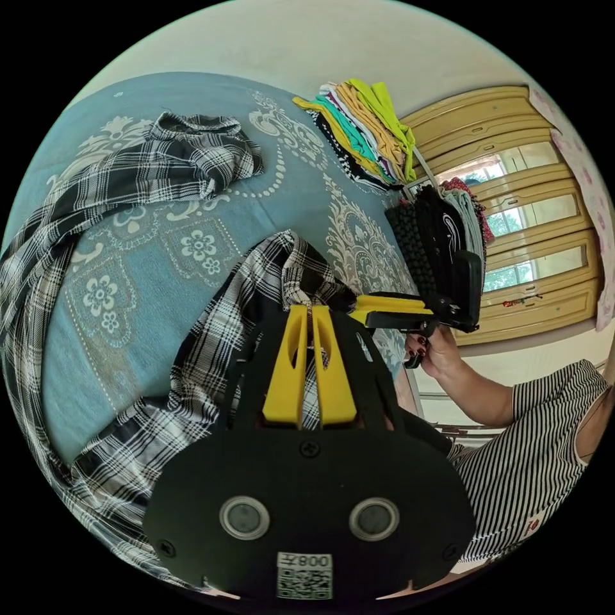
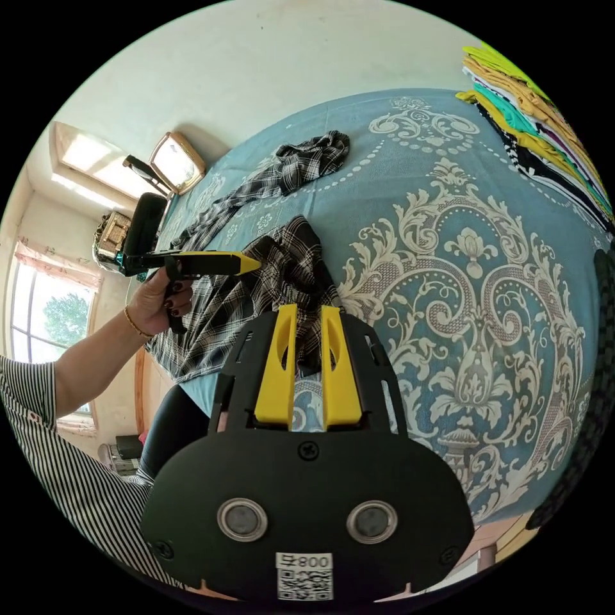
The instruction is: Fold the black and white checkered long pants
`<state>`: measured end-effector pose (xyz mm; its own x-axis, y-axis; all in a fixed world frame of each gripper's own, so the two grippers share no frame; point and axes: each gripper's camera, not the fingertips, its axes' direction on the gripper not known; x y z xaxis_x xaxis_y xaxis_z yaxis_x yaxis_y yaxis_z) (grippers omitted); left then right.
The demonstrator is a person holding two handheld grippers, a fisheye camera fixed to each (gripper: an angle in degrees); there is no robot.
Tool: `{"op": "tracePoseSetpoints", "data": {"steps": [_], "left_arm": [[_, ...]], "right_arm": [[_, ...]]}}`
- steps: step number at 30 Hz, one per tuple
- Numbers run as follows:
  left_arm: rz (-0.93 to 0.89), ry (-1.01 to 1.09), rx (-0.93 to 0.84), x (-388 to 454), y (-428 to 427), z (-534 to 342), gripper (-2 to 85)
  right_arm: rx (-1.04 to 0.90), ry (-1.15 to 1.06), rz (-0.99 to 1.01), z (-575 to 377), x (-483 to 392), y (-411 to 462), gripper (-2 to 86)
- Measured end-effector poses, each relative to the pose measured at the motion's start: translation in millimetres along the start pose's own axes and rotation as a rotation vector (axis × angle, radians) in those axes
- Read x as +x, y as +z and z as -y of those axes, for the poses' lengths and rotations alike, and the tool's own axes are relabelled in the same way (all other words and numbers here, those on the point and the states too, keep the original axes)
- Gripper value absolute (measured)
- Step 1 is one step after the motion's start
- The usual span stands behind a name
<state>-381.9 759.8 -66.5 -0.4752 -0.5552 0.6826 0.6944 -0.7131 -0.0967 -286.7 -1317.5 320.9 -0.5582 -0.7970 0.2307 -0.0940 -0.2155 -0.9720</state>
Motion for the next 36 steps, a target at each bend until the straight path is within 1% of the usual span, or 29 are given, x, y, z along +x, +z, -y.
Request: {"op": "tracePoseSetpoints", "data": {"steps": [5, 8, 14, 20, 25, 30, 36], "left_arm": [[0.001, 0.082, 0.010, 40.2, -42.7, -11.2, 1.0], [0.009, 0.154, 0.014, 75.5, -74.7, -16.9, 0.9], [0.053, 0.328, 0.038, 167.2, -148.5, -33.2, 0.8], [0.163, 0.476, 0.104, 272.1, -223.2, -58.7, 0.7], [0.288, 0.589, 0.171, 364.6, -277.8, -73.9, 0.7], [0.363, 0.659, 0.256, 440.3, -316.9, -77.0, 0.7], [0.370, 0.728, 0.305, 516.3, -337.5, -75.0, 0.8]], "right_arm": [[0.006, 0.024, 0.066, -17.7, 2.4, -13.5, 5.3], [0.030, -0.017, 0.161, -34.6, 0.7, -31.2, 3.3], [0.135, -0.034, 0.238, -89.1, -5.7, -99.6, 2.1], [0.310, -0.101, 0.225, -161.0, -34.0, -198.6, 1.7], [0.472, -0.209, 0.160, -226.3, -75.8, -282.7, 1.6], [0.570, -0.301, 0.120, -265.8, -107.3, -338.0, 1.6], [0.659, -0.370, 0.059, -314.0, -129.3, -388.3, 1.6]]}}
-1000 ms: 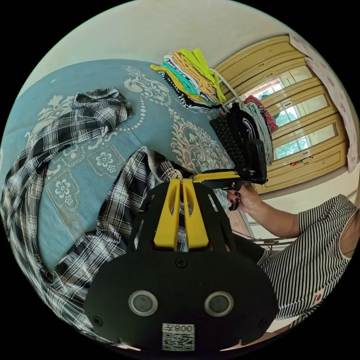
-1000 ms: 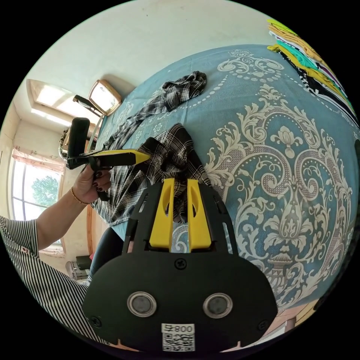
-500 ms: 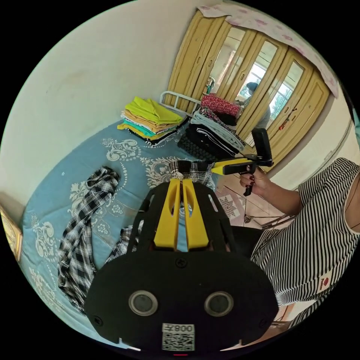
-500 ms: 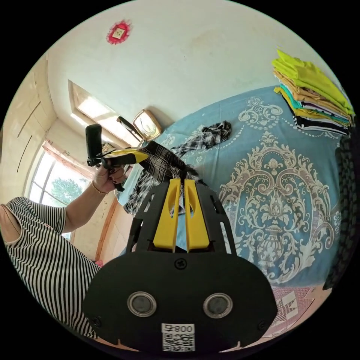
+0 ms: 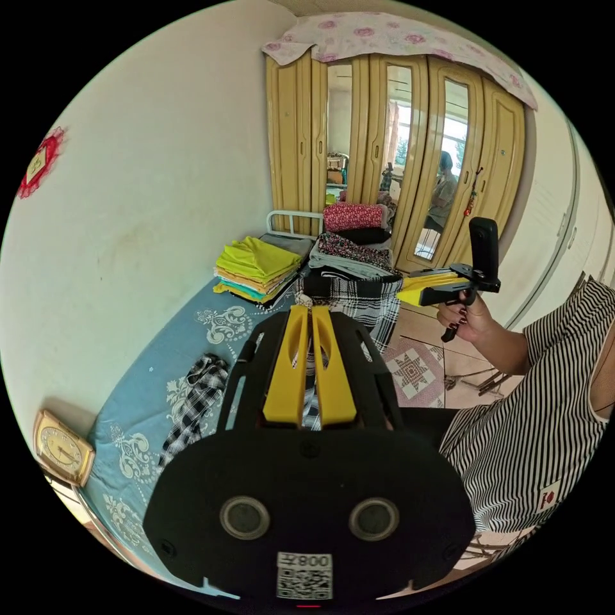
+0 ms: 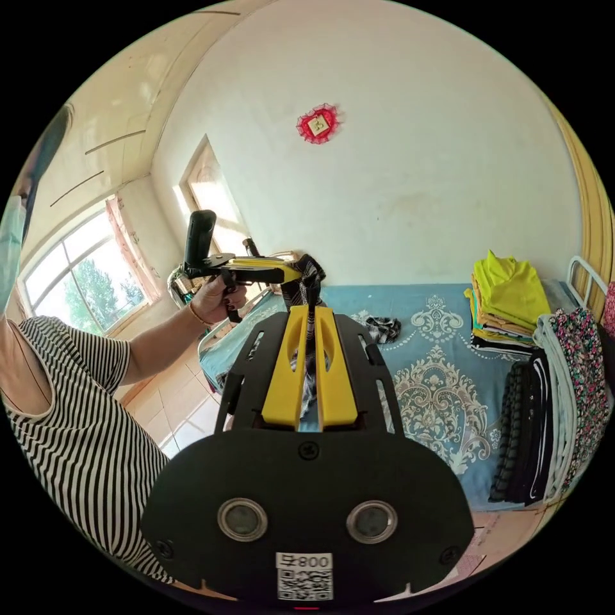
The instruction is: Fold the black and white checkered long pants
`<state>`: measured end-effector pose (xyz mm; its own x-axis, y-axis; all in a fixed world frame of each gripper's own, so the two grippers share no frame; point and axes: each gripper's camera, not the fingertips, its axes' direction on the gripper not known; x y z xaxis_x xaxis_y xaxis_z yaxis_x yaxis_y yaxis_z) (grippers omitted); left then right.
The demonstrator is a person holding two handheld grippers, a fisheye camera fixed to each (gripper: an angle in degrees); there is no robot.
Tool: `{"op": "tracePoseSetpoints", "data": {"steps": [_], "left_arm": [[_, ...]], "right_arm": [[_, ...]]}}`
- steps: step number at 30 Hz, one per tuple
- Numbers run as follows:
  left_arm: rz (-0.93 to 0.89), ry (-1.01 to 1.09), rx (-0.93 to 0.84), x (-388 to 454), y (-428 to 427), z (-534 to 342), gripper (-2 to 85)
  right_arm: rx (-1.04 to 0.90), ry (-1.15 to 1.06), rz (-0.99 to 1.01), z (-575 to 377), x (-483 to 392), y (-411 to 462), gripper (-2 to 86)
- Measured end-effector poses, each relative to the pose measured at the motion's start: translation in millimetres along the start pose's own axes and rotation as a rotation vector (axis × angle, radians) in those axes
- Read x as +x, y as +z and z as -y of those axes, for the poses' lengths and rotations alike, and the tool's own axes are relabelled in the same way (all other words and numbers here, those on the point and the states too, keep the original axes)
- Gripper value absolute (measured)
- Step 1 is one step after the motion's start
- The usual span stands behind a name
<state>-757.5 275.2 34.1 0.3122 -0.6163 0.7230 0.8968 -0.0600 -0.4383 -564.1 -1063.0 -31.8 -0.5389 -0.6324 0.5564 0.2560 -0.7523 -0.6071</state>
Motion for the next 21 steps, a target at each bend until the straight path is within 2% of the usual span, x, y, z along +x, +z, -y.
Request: {"op": "tracePoseSetpoints", "data": {"steps": [8, 21], "left_arm": [[-0.094, 0.060, -0.109, 33.8, 72.6, 68.8, 0.9], [-0.351, 0.092, -0.496, 48.6, 360.3, 177.2, 0.9]], "right_arm": [[-0.034, 0.089, -0.085, -41.2, 26.5, -38.5, 1.6], [-0.263, 0.540, -0.256, -142.2, 207.0, -2.0, 1.4]]}}
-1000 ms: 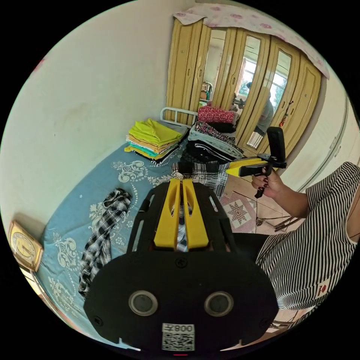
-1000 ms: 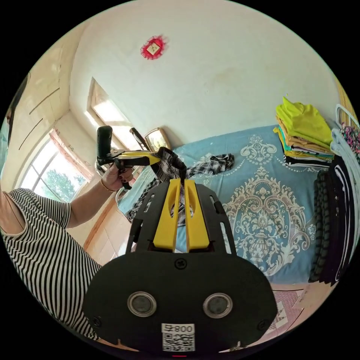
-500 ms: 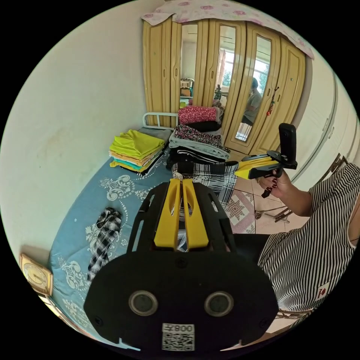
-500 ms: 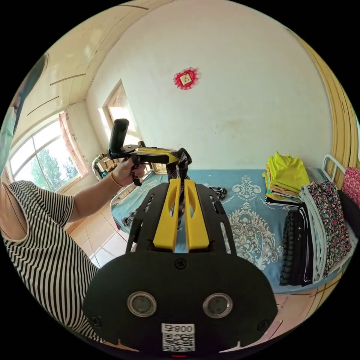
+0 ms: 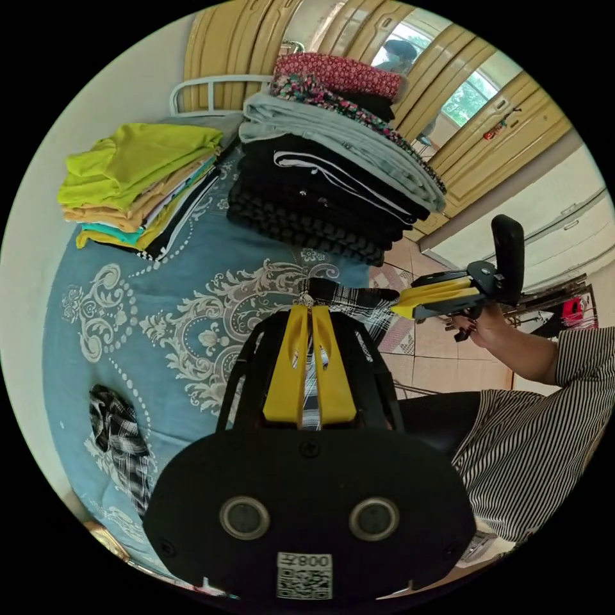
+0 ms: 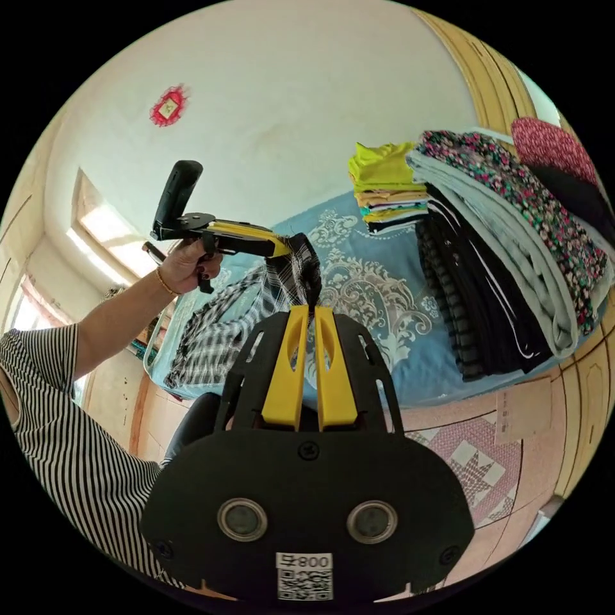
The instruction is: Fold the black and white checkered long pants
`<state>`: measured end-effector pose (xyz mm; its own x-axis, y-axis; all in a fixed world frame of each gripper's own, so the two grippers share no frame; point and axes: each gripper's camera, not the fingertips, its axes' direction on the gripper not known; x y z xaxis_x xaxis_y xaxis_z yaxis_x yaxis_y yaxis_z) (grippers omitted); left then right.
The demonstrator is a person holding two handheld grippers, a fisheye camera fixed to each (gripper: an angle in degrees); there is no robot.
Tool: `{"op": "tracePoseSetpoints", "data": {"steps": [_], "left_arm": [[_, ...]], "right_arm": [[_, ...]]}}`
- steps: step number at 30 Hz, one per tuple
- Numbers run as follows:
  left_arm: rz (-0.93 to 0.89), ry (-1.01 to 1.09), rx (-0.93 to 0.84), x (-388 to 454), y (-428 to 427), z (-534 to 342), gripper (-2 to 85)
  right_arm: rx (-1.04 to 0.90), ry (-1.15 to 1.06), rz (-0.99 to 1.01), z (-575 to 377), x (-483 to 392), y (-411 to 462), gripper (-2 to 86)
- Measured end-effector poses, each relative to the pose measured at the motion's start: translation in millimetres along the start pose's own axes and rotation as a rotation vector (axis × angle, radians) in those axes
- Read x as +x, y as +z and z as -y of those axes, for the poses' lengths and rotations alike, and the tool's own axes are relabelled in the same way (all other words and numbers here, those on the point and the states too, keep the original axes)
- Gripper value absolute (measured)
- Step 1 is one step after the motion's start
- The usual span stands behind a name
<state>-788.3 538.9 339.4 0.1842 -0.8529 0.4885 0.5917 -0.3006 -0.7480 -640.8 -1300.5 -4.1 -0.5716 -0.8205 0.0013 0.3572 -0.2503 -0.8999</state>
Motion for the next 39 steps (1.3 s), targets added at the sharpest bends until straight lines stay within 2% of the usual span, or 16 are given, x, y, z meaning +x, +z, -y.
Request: {"op": "tracePoseSetpoints", "data": {"steps": [7, 16, 26, 28, 33, 36, 39], "left_arm": [[-0.025, 0.008, -0.124, -33.6, 89.7, 67.9, 0.8], [-0.013, -0.021, -0.174, -63.1, 160.8, 114.2, 1.1], [-0.031, -0.084, -0.075, -83.8, 177.9, 125.7, 2.1], [-0.043, -0.111, -0.043, -91.5, 176.9, 120.9, 2.2], [-0.062, -0.120, -0.011, -97.2, 185.5, 107.9, 2.9], [-0.008, -0.119, -0.053, -98.6, 199.7, 106.3, 3.7], [-0.002, -0.113, -0.033, -100.9, 203.5, 100.7, 5.8]], "right_arm": [[-0.123, 0.136, -0.044, 18.2, 67.5, 62.4, 1.5], [-0.226, 0.132, -0.152, 40.8, 89.7, 118.4, 1.4], [-0.162, 0.226, -0.130, 47.0, 95.8, 125.1, 0.2], [-0.164, 0.206, -0.194, 51.2, 85.2, 123.8, 0.1], [-0.161, 0.046, -0.170, 77.5, 39.5, 137.7, 0.1], [-0.205, -0.059, -0.226, 101.2, 12.3, 166.6, 0.0], [-0.306, -0.065, -0.303, 117.5, 7.0, 203.3, 0.0]]}}
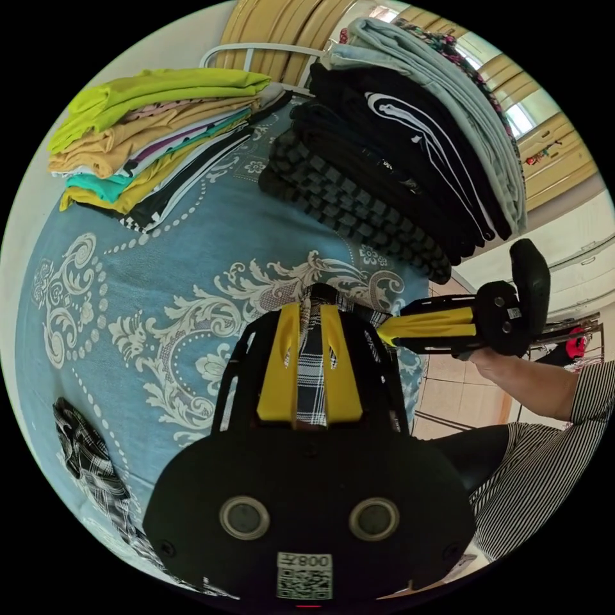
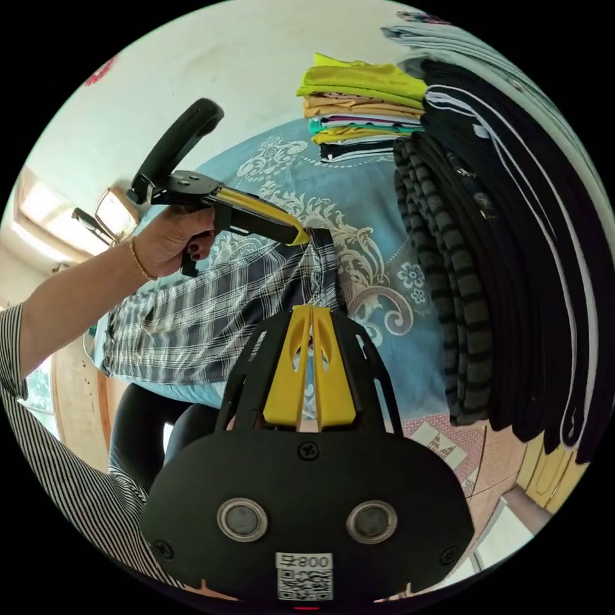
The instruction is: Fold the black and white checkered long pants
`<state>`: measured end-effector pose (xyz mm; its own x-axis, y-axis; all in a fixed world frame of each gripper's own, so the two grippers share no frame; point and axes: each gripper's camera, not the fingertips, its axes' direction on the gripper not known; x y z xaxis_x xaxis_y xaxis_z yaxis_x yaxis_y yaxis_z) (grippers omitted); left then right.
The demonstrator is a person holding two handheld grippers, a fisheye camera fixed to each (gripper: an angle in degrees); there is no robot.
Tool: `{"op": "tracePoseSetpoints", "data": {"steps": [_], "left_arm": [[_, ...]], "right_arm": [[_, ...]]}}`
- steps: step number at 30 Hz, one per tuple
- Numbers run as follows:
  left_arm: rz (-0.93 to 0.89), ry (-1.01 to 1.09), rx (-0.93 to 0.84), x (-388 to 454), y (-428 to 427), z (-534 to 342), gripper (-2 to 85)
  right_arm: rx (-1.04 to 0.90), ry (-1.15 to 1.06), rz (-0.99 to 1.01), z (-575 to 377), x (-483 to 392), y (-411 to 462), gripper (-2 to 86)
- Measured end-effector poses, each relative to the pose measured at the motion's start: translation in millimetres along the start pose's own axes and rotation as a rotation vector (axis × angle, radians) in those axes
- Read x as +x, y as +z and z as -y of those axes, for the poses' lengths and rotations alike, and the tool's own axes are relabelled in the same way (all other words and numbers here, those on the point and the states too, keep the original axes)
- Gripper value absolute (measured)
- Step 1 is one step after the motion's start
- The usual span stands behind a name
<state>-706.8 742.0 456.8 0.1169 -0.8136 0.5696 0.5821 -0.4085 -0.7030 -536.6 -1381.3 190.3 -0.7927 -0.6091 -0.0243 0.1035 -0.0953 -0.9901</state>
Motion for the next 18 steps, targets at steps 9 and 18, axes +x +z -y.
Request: {"op": "tracePoseSetpoints", "data": {"steps": [9, 18], "left_arm": [[0.002, -0.051, 0.126, -22.1, 11.4, -55.5, 5.2], [0.018, -0.170, 0.201, -8.4, 19.2, -172.8, 0.6]], "right_arm": [[0.007, 0.079, 0.046, 14.3, -18.6, 12.0, 0.0], [0.027, 0.053, 0.045, 41.8, -72.6, 1.1, 0.0]]}}
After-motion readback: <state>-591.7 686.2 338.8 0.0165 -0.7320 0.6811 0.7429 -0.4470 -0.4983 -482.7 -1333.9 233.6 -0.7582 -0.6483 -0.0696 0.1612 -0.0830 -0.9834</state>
